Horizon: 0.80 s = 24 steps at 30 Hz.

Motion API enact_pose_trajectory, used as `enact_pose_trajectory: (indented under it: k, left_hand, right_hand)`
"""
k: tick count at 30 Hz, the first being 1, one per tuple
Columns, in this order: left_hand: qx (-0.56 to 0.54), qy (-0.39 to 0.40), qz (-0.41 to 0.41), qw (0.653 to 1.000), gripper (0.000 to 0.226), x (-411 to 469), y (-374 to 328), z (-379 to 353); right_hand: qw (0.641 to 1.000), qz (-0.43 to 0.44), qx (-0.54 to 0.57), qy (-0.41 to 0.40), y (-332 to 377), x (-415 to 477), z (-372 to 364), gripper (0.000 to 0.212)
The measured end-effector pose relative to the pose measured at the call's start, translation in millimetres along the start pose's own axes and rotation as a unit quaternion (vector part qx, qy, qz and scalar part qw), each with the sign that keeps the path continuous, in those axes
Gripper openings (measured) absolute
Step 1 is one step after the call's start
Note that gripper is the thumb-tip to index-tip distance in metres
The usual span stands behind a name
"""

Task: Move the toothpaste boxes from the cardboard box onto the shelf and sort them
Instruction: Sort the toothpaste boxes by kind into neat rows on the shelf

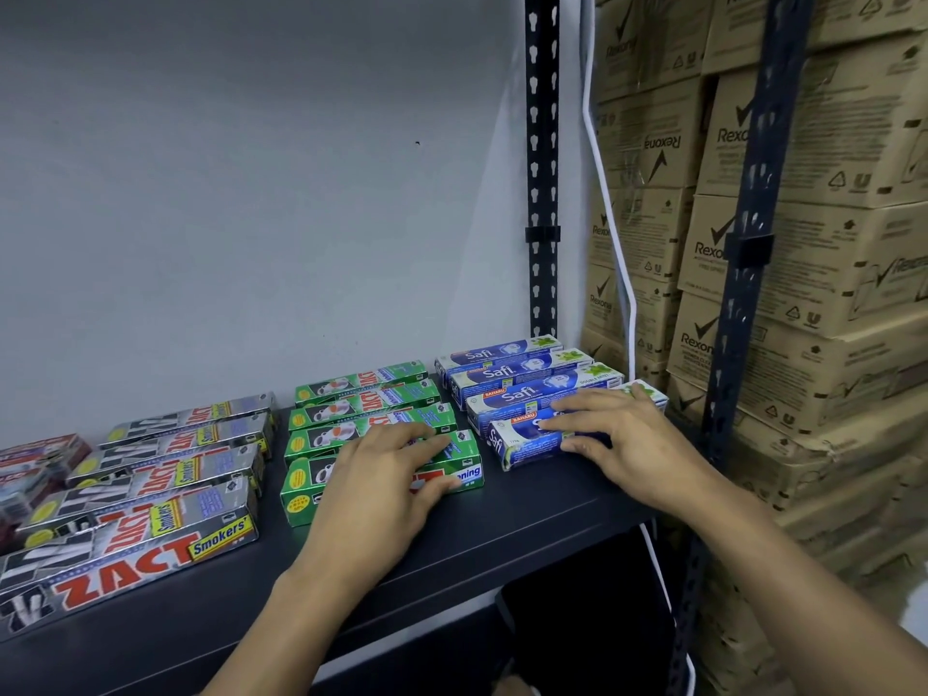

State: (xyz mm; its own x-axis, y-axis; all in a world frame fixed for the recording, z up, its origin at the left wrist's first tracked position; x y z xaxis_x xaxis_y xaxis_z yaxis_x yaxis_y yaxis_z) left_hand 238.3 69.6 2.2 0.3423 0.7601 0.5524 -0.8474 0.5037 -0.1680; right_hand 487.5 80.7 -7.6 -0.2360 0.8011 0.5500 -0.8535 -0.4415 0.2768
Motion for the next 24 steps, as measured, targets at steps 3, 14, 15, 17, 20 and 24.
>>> enact_pose_trajectory:
  k: [3,14,15,17,20,24]
  left_hand:
    - [0.003,0.001,-0.002,1.0,0.045,0,0,1]
    - [0.008,-0.001,-0.004,1.0,0.047,-1,-1,0]
    - [0.005,-0.002,-0.004,1.0,0.048,-1,-1,1]
    - [0.002,-0.008,-0.003,1.0,0.049,-4,-2,5]
    - [0.023,-0.019,0.008,1.0,0.051,-15,7,17]
    - [0.059,-0.031,0.075,0.995,0.045,-44,44,42]
  right_hand:
    - [1.0,0.0,-0.003,0.007,0,1,1,0.032]
    - [1.0,0.003,-0.013,0.012,-3,1,5,0.034]
    - [1.0,0.001,-0.014,0.017,-2,1,5,0.035]
    - [0.999,-0.01,-0.025,0.027,2,0,6,0.037]
    - [0.999,-0.012,-0.032,0.019,22,0,8,0.043]
    - [0.997,0.058,0.049,-0.009,85,7,-1,0.041]
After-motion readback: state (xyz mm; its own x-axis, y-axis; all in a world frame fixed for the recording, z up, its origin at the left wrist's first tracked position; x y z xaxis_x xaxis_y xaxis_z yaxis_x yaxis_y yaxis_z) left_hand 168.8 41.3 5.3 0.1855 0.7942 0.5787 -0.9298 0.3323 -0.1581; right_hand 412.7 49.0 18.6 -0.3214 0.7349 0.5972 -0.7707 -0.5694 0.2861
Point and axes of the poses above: each hand's wrist, its own x-axis towards the middle knuckle, its own z-axis out of the back of the hand, y = z × x, the point moved 9 cm from there along x, towards the middle knuckle, and after that the axes turned 2 degrees about z, right-handed, at the moved point
